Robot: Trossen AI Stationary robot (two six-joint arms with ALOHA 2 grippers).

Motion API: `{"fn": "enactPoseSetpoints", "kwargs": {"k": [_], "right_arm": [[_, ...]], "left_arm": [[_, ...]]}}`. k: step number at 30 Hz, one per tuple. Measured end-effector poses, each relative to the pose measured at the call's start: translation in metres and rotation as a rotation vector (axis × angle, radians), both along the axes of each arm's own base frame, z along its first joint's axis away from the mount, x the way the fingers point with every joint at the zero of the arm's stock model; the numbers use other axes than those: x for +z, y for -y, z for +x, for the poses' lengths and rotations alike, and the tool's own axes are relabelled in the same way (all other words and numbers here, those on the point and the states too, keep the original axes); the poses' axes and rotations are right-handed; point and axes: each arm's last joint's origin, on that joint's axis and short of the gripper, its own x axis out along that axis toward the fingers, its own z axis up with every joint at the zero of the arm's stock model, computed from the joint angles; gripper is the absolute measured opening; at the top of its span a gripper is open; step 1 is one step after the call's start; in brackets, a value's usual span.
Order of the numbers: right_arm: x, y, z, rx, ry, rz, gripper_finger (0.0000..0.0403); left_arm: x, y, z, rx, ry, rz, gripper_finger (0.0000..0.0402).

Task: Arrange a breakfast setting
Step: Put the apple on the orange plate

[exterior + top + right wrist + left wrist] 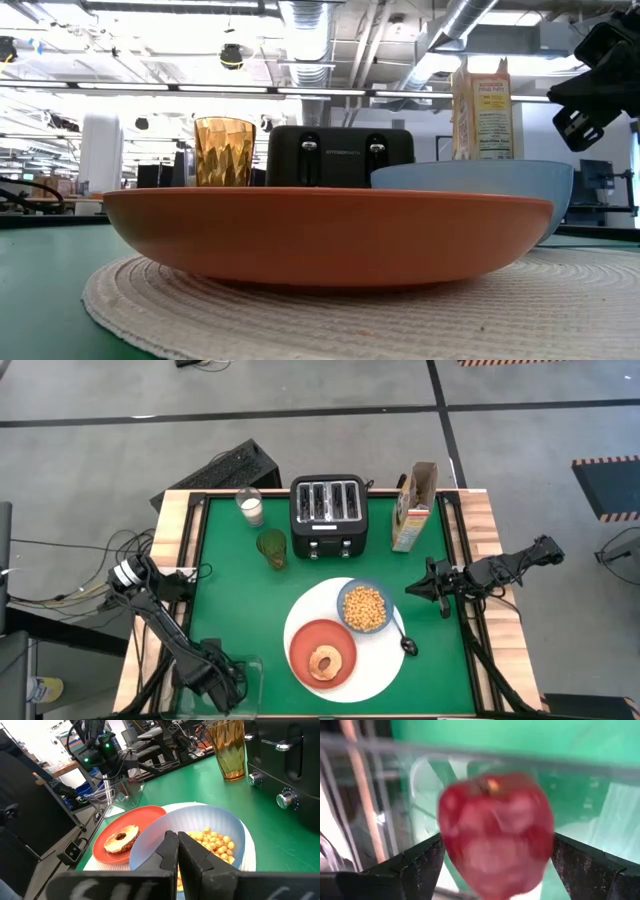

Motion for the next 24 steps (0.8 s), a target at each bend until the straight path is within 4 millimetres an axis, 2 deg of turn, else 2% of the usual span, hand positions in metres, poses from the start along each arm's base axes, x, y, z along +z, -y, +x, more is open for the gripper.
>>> {"fn": "enactPoseSetpoints", "kwargs": {"k": [5,19,24], "right_arm": [[0.0,0.0,0.0,0.001,0.0,0.0,0.0033],[0.0,0.0,0.0,0.0,0.0,0.0,0.0033],[0.0,0.0,0.0,0.0,0.0,0.0,0.0033]], "left_arm": [[0.0,-0.006,-0.003,-0.01,-0.014,0.077,0.0335],[-0.001,-0.001,-0.003,-0.016,-0.003,0.04,0.0335],[-0.01,0.002,-0.003,-0.014,-0.02,0.062,0.0335]]}}
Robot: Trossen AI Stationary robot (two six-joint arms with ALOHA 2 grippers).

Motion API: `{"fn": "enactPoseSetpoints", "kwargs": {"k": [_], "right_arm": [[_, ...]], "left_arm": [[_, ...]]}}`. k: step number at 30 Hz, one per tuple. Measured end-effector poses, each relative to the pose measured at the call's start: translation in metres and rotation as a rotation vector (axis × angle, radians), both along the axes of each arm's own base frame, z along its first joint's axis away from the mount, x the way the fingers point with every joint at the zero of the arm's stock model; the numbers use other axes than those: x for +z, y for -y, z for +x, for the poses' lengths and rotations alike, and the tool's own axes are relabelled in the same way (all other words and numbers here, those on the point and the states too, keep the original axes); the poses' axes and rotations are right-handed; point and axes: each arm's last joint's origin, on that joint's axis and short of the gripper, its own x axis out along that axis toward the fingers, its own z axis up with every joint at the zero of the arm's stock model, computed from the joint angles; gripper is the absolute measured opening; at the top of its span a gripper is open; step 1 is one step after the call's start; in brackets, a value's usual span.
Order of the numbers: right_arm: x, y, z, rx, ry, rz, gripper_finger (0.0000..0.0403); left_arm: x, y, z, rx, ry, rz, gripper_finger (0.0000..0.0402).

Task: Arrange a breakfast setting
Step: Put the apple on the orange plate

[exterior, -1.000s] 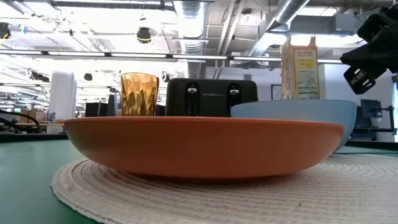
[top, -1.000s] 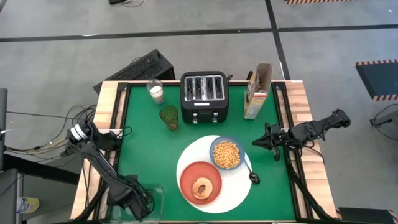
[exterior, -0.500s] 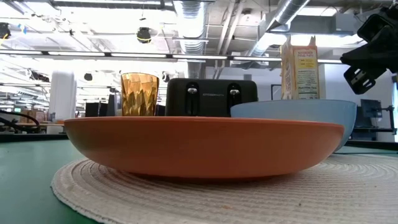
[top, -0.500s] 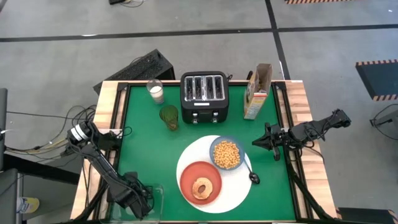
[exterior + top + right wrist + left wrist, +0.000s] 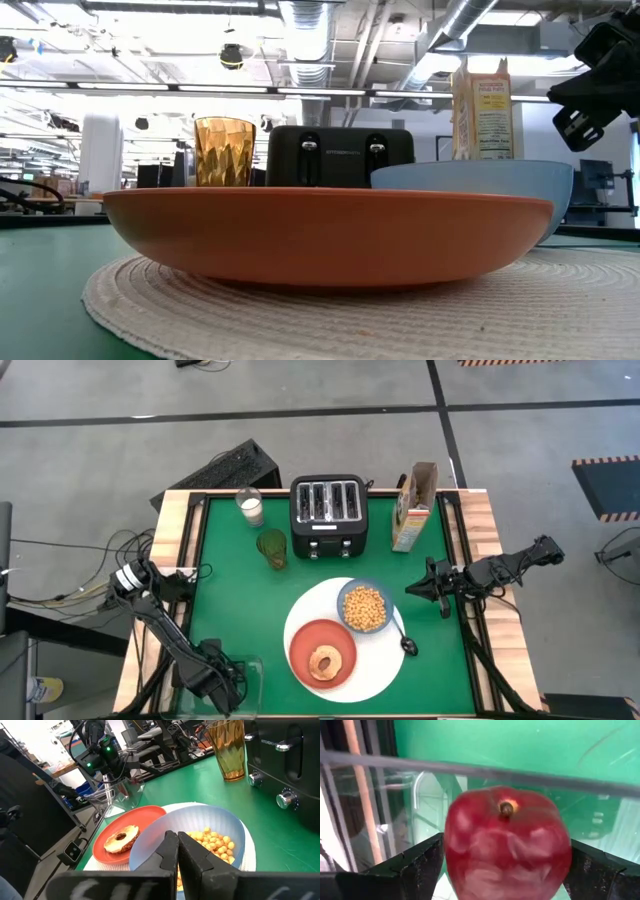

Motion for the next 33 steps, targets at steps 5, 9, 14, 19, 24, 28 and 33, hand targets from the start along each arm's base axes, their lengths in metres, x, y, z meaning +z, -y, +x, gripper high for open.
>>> {"fn": "enactPoseSetpoints", "kwargs": {"k": [5,9,14,19,24,28,33], "right_arm": [[0.0,0.0,0.0,0.001,0.0,0.0,0.0033],[0.0,0.0,0.0,0.0,0.0,0.0,0.0033],[0.0,0.0,0.0,0.001,0.0,0.0,0.0033],[0.0,0.0,0.0,0.0,0.0,0.0,0.0033],[0.0,0.0,0.0,0.001,0.0,0.0,0.0033],[0.0,0.0,0.0,0.001,0.0,0.0,0.0033],[0.0,0.0,0.0,0.001,0.0,0.0,0.0033]], "left_arm": [[-0.006,0.002,0.002,-0.039,0.055,0.041,0.0335],[-0.006,0.003,0.0,-0.076,0.086,0.054,0.0335],[-0.006,0.007,-0.004,-0.123,0.15,0.089,0.0335],[-0.007,0.011,-0.006,-0.126,0.177,0.085,0.0324],[-0.007,0.013,-0.007,-0.127,0.179,0.076,0.0283],[-0.007,0.012,-0.006,-0.129,0.176,0.076,0.0268],[-0.007,0.013,-0.006,-0.13,0.175,0.059,0.0268]]}}
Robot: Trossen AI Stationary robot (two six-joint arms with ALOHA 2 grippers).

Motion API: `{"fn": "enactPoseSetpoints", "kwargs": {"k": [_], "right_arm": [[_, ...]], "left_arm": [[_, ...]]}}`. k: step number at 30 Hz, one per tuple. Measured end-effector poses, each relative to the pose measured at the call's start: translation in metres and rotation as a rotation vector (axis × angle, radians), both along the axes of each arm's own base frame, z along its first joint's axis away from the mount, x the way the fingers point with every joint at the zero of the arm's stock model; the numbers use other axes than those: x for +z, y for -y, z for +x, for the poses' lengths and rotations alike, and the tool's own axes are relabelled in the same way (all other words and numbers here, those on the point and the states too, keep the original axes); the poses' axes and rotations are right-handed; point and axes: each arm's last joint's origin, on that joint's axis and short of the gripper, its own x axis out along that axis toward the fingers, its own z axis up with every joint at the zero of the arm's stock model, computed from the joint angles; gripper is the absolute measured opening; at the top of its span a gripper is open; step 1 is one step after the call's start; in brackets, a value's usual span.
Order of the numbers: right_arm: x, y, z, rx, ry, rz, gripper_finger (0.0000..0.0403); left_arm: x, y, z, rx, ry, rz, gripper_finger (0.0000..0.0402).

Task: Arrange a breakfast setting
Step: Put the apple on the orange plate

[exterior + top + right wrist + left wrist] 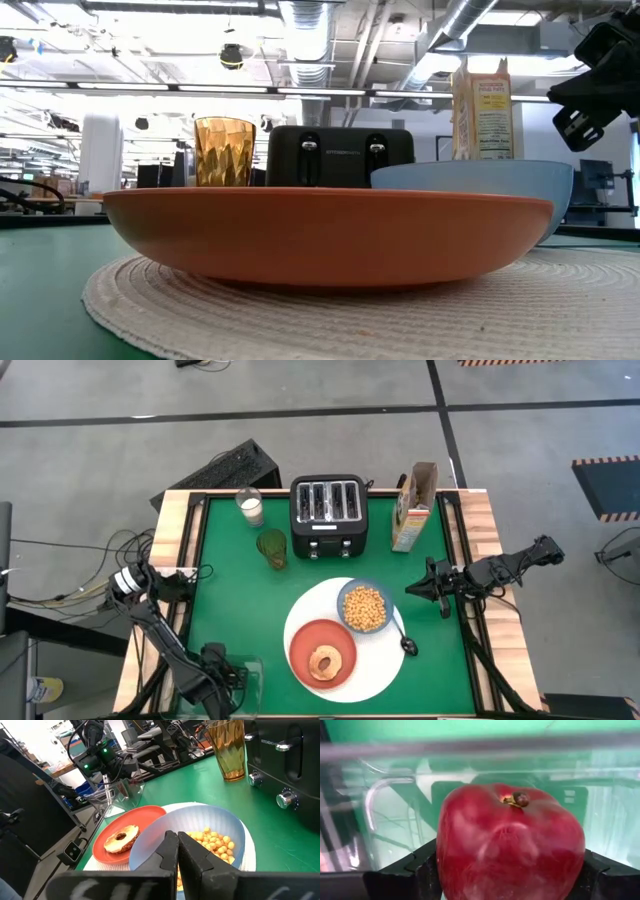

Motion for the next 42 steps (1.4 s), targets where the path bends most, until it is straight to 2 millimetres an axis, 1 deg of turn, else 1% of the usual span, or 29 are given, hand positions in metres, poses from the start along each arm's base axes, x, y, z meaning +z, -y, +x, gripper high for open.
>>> {"fn": "enactPoseSetpoints", "kwargs": {"k": [3,5,11,18,24,28,31,35,38,42], "right_arm": [[0.0,0.0,0.0,0.0,0.0,0.0,0.0033],[0.0,0.0,0.0,0.0,0.0,0.0,0.0033],[0.0,0.0,0.0,0.0,0.0,0.0,0.0033],[0.0,0.0,0.0,0.0,0.001,0.0,0.0033],[0.0,0.0,0.0,0.0,0.0,0.0,0.0033],[0.0,0.0,0.0,0.0,0.001,0.0,0.0033],[0.0,0.0,0.0,0.0,0.0,0.0,0.0033],[0.0,0.0,0.0,0.0,0.001,0.0,0.0033],[0.0,0.0,0.0,0.0,0.001,0.0,0.0033],[0.0,0.0,0.0,0.0,0.001,0.0,0.0033]], "left_arm": [[0.004,0.003,0.002,0.0,0.024,-0.032,0.028],[0.01,0.004,0.004,0.0,0.063,-0.046,0.0283],[0.041,0.004,0.001,-0.008,0.191,-0.087,0.0284],[0.076,-0.01,-0.003,0.011,0.387,-0.102,0.0286],[0.096,-0.023,0.001,0.048,0.65,0.013,0.0287],[0.1,-0.036,0.015,0.078,0.75,0.115,0.0287],[0.101,-0.048,0.028,0.064,0.813,0.229,0.0287],[0.102,-0.067,0.046,0.017,0.8,0.335,0.0287],[0.102,-0.08,0.061,-0.04,0.762,0.345,0.0287],[0.103,-0.098,0.083,-0.176,0.7,0.288,0.0287]]}}
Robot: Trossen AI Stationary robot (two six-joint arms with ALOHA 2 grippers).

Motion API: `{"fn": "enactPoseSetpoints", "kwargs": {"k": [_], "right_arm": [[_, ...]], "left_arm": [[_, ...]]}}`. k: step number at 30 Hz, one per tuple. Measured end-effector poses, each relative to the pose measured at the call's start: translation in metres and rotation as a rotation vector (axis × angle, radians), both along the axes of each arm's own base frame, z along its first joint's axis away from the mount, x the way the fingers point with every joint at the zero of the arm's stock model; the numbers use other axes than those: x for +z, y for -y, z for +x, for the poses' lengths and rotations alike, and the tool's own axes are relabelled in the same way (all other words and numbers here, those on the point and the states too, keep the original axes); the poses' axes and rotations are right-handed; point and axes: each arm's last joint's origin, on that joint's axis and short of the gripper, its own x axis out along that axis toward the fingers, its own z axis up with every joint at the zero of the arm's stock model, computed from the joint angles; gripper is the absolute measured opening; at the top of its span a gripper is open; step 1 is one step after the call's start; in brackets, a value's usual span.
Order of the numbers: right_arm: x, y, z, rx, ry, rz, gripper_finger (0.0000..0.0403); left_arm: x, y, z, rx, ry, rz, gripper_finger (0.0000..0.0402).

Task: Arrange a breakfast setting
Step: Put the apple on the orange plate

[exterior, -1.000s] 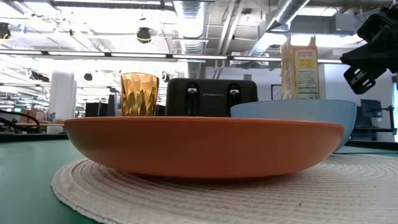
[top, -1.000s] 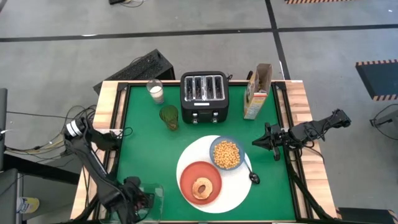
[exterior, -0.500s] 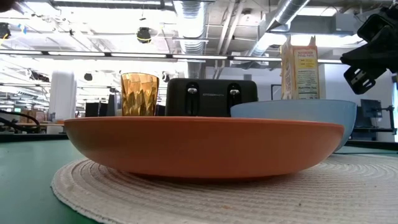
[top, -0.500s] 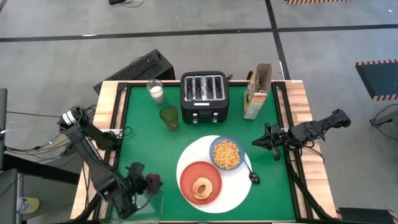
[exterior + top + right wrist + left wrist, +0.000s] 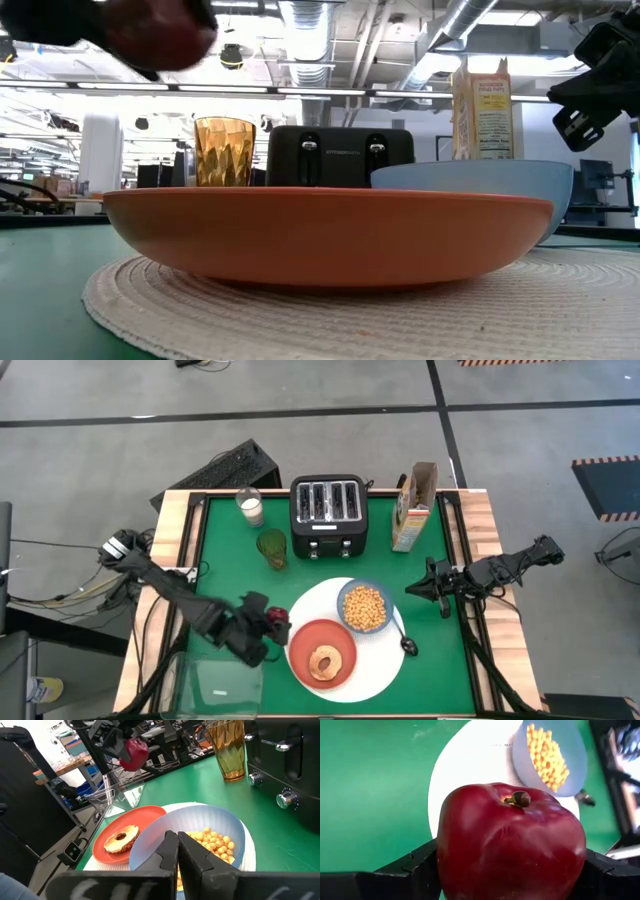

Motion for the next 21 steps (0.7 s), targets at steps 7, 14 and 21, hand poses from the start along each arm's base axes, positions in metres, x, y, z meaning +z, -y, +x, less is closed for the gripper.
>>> {"fn": "enactPoseSetpoints", "kwargs": {"k": [7,14,21], "right_arm": [[0.0,0.0,0.0,0.0,0.0,0.0,0.0033],[0.0,0.0,0.0,0.0,0.0,0.0,0.0033],[0.0,0.0,0.0,0.0,0.0,0.0,0.0033]], "left_arm": [[0.003,-0.031,0.028,-0.205,-0.047,0.019,0.0287],[-0.002,-0.049,0.048,-0.326,-0.061,0.035,0.0287],[-0.02,-0.052,0.07,-0.439,-0.061,0.0,0.0287]]}}
